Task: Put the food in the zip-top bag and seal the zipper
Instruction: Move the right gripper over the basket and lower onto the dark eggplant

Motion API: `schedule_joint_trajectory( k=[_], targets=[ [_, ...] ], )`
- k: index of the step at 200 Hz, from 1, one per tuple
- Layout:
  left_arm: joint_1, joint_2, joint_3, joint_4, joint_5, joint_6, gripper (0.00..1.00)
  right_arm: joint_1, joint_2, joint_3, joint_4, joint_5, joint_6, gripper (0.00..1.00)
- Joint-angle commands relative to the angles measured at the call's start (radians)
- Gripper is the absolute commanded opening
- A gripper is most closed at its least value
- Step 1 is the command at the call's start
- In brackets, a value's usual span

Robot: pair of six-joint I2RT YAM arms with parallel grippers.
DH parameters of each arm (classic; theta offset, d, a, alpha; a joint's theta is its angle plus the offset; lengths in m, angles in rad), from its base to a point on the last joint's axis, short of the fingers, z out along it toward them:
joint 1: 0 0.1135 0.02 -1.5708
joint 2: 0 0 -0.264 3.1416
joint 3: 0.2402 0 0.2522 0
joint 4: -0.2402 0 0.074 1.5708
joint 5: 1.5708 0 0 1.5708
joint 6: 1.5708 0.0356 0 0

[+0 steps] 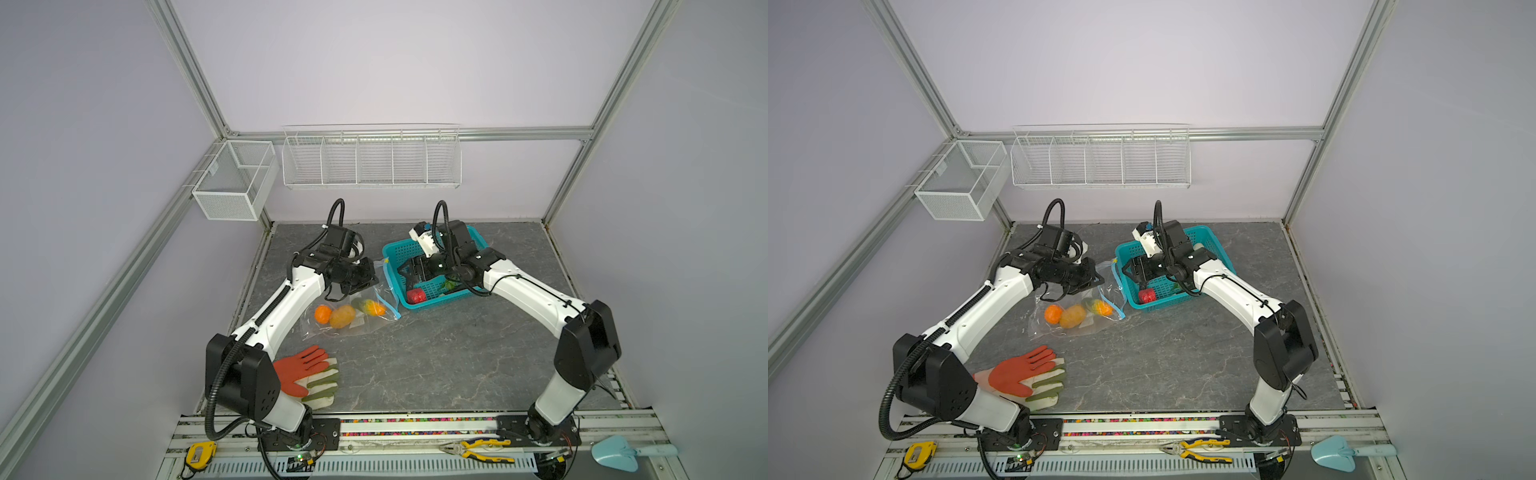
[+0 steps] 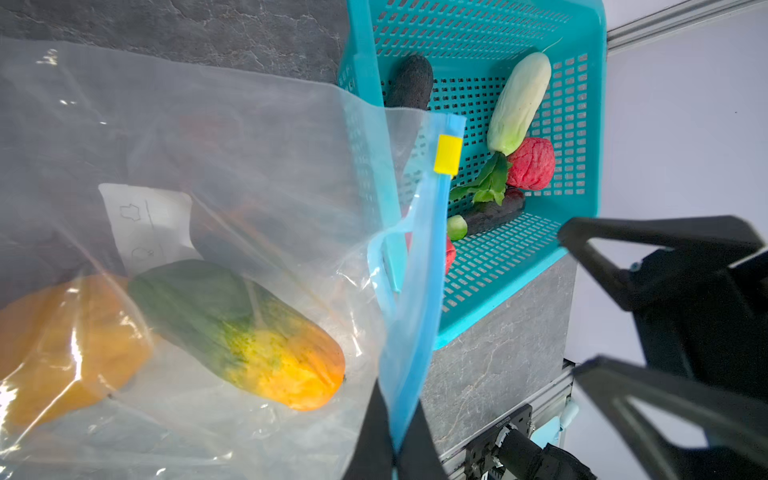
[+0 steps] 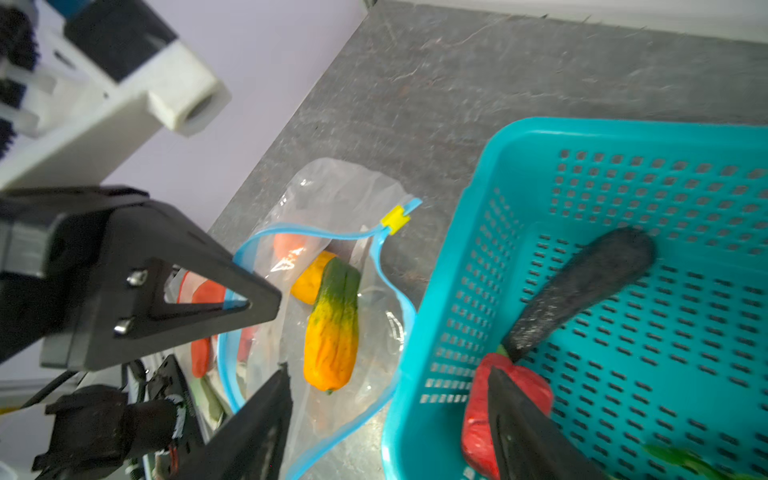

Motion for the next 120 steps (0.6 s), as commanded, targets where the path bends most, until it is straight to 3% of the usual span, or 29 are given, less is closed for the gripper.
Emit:
schedule_joint_trajectory(
  k=[1, 77, 120],
  targets=[
    [-0.005, 0.019, 0.029, -0.002, 0.011, 0.012, 0.00, -0.021, 0.051, -0.001, -0.040, 0.092, 0.028, 0.73],
    [-0.005, 0.060, 0.068, -0.016, 0.013, 0.017, 0.00, -0.028, 0.265, 0.145, -0.051, 0.358, 0.085, 0.73],
    [-0.005, 0.078, 0.073, -0.016, 0.015, 0.020, 0.00, -0.027, 0.382, 0.238, -0.044, 0.399, 0.139, 0.73]
  ],
)
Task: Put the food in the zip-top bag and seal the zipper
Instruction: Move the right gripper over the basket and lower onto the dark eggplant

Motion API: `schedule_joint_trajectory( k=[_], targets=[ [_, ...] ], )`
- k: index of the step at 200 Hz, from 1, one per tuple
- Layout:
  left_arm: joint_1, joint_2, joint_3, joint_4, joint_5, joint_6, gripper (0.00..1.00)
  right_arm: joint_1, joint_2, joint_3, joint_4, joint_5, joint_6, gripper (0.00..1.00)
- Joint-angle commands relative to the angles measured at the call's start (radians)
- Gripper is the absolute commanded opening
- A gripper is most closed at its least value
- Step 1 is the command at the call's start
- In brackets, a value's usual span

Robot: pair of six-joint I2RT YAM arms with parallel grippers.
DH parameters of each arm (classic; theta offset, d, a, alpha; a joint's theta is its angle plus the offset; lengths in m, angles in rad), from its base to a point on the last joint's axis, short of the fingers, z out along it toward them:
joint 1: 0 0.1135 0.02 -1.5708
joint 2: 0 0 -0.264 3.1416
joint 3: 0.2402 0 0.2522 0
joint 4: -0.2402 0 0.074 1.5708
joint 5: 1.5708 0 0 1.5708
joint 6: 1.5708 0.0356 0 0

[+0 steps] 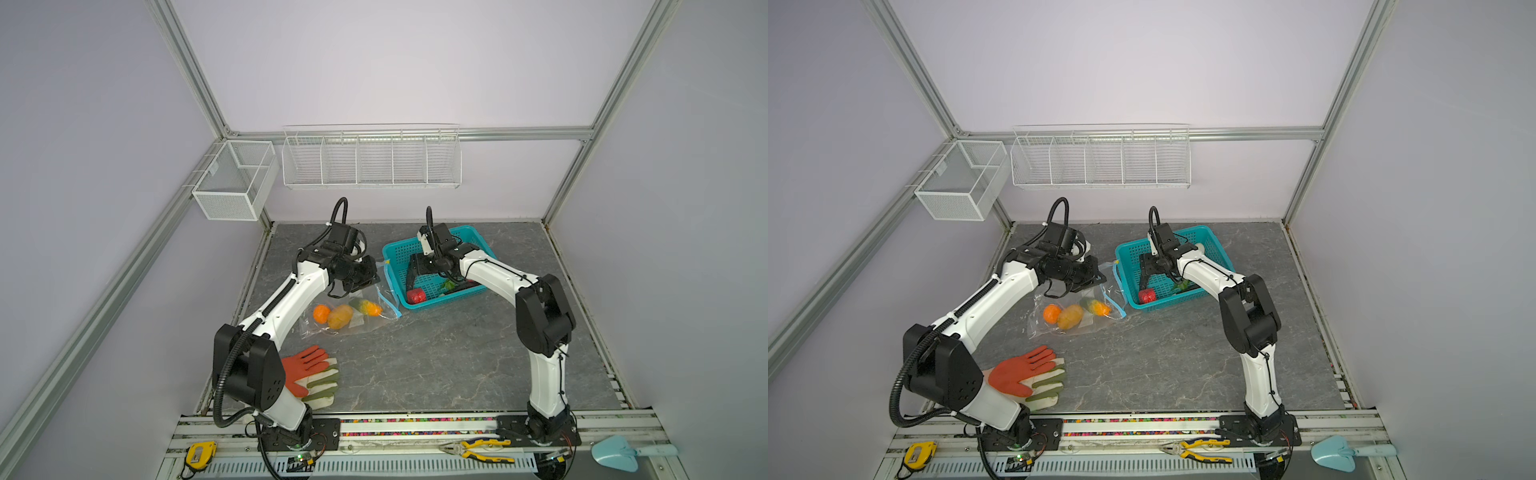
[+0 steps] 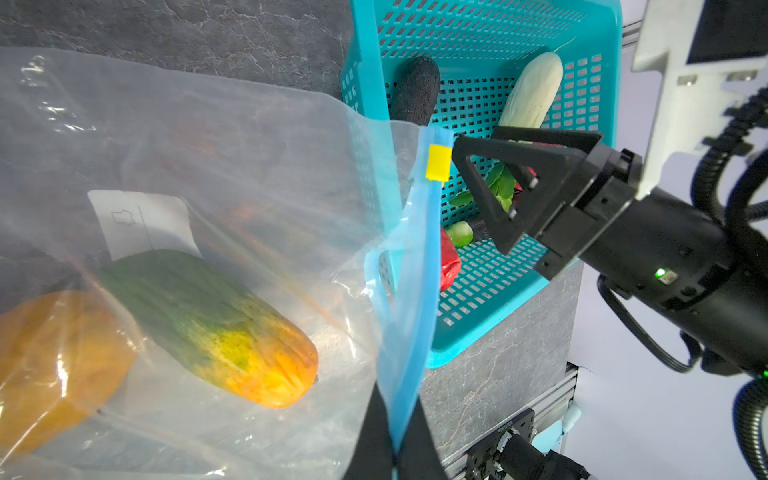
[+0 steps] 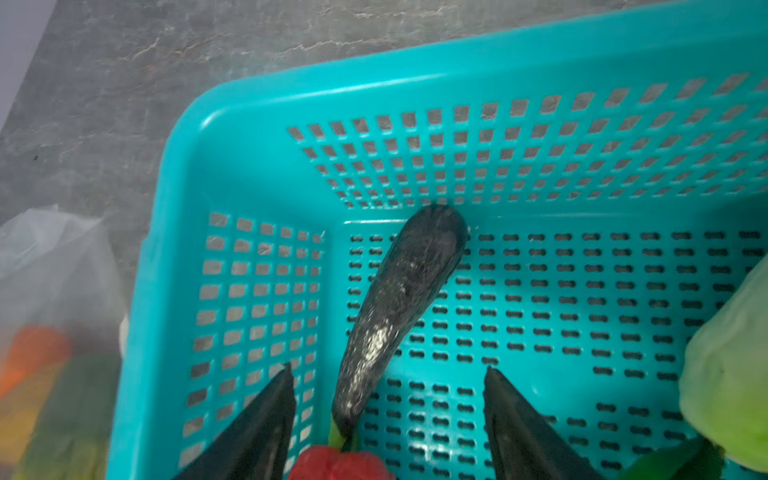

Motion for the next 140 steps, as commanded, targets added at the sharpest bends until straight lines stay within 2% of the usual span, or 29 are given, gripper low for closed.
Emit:
schedule_joint_trajectory(
  k=[1, 51, 140],
  targets=[
    [-0.005, 0.021, 0.032, -0.012, 0.014, 0.015, 0.00, 0.000, 0.044, 0.044, 0.007, 0.050, 0.052, 0.73],
    [-0.005, 0.023, 0.027, -0.012, 0.011, 0.013, 0.00, 0.000, 0.153, 0.142, 0.003, 0.047, 0.095, 0.71],
    [-0.005, 0.023, 0.022, -0.011, 0.019, 0.014, 0.00, -0.001, 0.255, 0.200, -0.005, 0.087, 0.122, 0.63]
  ],
)
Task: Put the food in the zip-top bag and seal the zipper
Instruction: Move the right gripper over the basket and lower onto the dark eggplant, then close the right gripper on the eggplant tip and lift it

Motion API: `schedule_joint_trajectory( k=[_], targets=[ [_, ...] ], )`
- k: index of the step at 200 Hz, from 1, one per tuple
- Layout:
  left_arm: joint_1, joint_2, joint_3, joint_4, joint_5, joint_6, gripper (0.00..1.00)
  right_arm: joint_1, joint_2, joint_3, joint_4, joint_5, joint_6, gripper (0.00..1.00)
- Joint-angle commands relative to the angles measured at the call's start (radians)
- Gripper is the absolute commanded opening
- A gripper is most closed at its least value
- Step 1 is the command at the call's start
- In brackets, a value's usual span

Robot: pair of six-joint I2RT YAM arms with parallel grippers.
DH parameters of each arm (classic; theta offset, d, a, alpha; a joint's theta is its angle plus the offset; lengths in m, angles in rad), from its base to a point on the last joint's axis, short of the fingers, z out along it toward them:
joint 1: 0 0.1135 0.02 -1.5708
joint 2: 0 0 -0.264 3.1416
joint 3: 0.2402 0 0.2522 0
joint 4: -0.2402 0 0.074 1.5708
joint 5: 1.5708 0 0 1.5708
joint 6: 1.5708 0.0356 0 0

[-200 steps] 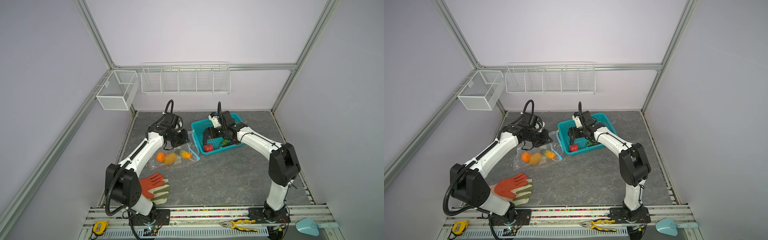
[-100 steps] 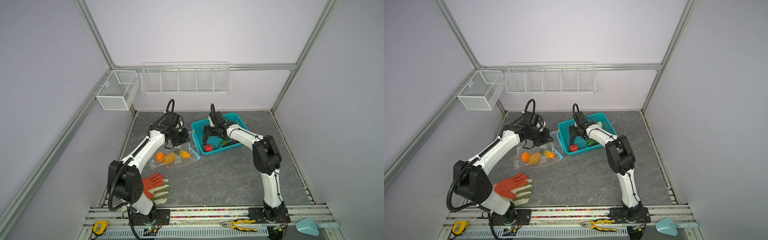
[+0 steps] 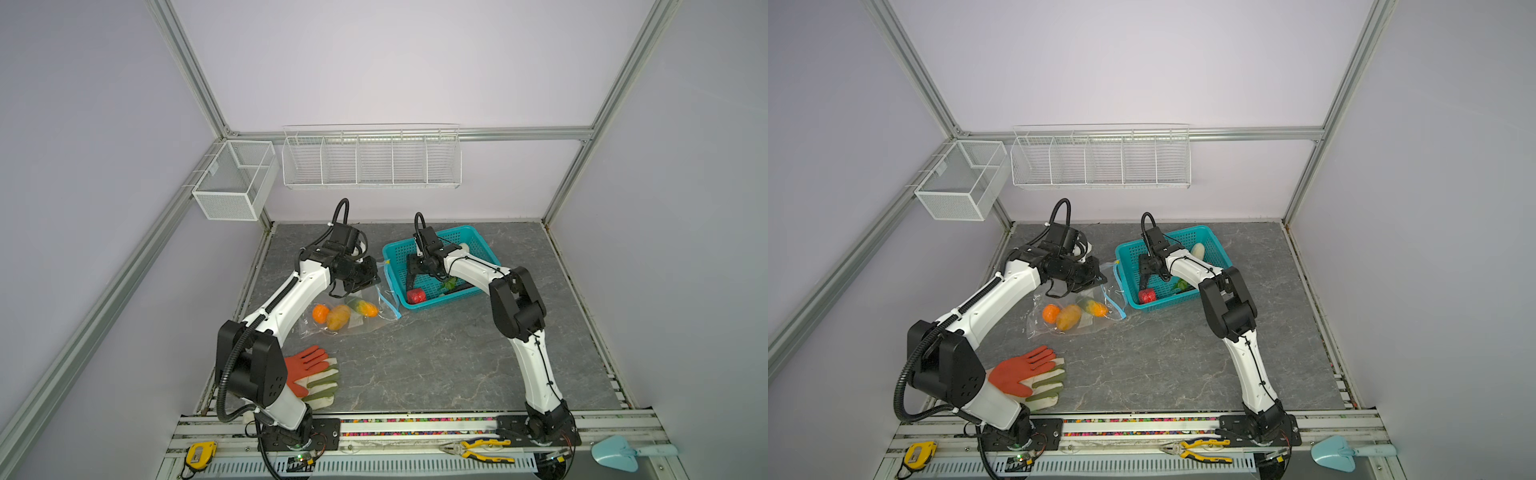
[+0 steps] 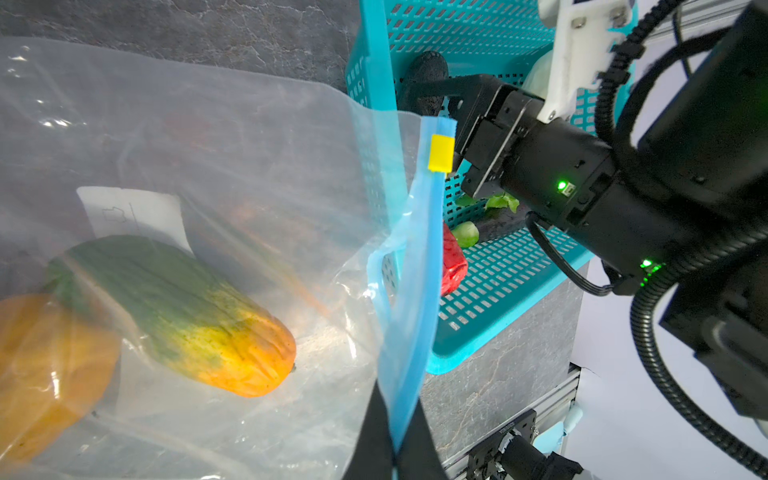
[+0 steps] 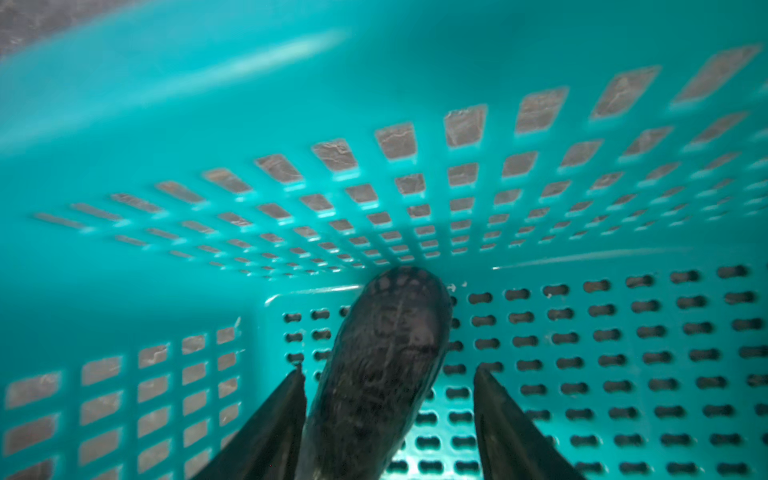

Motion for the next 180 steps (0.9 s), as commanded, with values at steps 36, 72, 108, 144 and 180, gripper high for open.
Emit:
schedule_joint_trajectory(
  k=[36, 72, 108, 144, 180],
  targets=[
    [-0.005, 0.007, 0.023, -0.012, 0.016, 0.016, 0.00, -0.005, 0.048, 0.052, -0.013, 0.018, 0.027, 0.58],
    [-0.005, 0.010, 0.022, -0.012, 0.016, 0.017, 0.00, -0.009, 0.048, 0.052, -0.016, 0.017, 0.035, 0.54],
    [-0.005, 0.009, 0.021, -0.011, 0.016, 0.017, 0.00, -0.015, 0.033, 0.041, -0.014, -0.002, 0.047, 0.51],
    [-0.005, 0.007, 0.014, -0.010, 0.014, 0.016, 0.00, -0.025, -0.004, 0.012, 0.004, -0.022, 0.058, 0.48],
    [-0.005, 0.004, 0.011, -0.007, 0.010, 0.015, 0.00, -0.037, -0.047, -0.010, 0.016, -0.036, 0.066, 0.47]
  ],
)
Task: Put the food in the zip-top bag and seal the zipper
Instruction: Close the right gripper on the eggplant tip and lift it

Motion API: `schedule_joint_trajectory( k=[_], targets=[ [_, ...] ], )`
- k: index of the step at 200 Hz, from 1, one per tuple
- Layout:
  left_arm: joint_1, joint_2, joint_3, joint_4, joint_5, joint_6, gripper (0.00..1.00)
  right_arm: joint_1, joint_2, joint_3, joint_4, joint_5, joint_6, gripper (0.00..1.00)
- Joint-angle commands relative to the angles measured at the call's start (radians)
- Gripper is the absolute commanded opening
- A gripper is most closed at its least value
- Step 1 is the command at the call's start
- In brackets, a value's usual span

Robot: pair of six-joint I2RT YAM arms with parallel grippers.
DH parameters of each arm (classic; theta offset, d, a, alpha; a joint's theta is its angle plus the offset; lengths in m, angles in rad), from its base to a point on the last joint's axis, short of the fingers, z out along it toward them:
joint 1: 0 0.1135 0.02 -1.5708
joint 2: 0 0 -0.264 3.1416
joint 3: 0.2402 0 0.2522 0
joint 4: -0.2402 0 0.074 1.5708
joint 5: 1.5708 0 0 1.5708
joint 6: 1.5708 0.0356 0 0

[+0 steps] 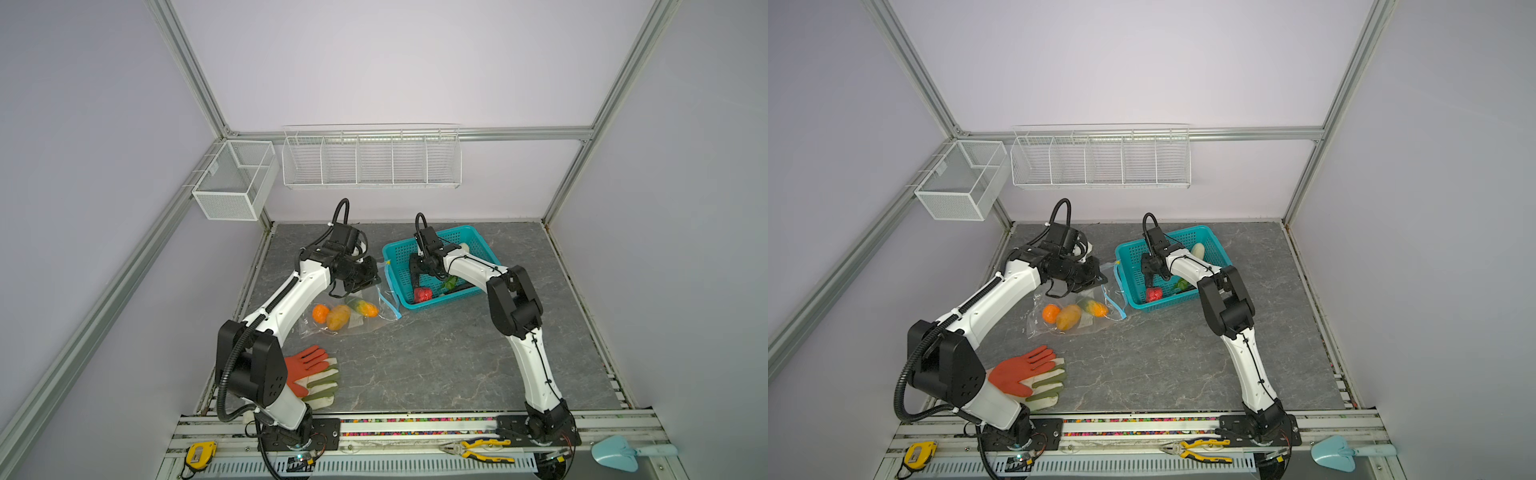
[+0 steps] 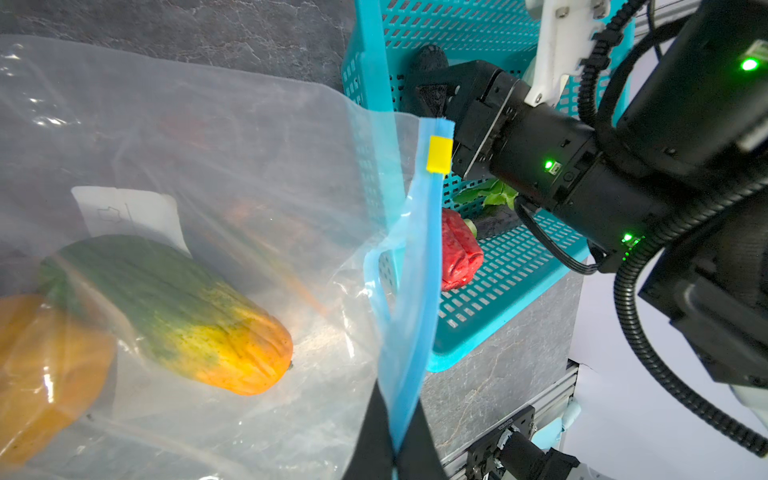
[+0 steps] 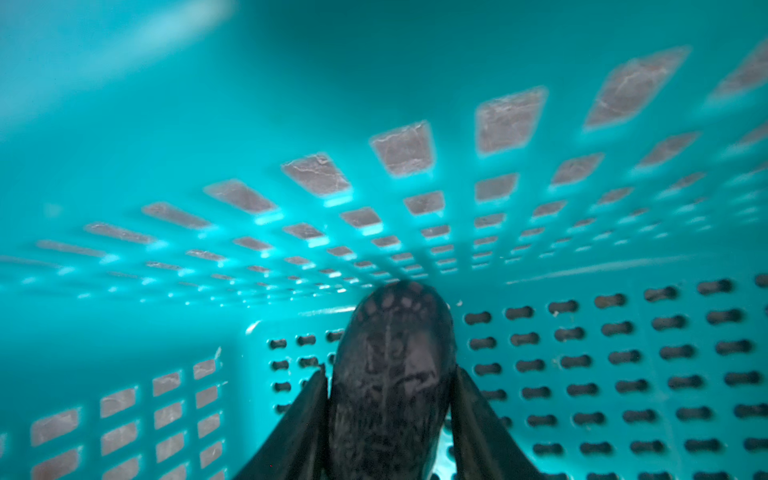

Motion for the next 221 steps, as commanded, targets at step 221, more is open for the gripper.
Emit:
schedule_joint_trajectory(
  k=[221],
  targets=[
    [-0.005, 0.038, 0.041, 0.004, 0.011, 0.005, 0.00, -0.067, -0.349, -0.187, 0.088, -0.059, 0.061, 0.44]
  ],
)
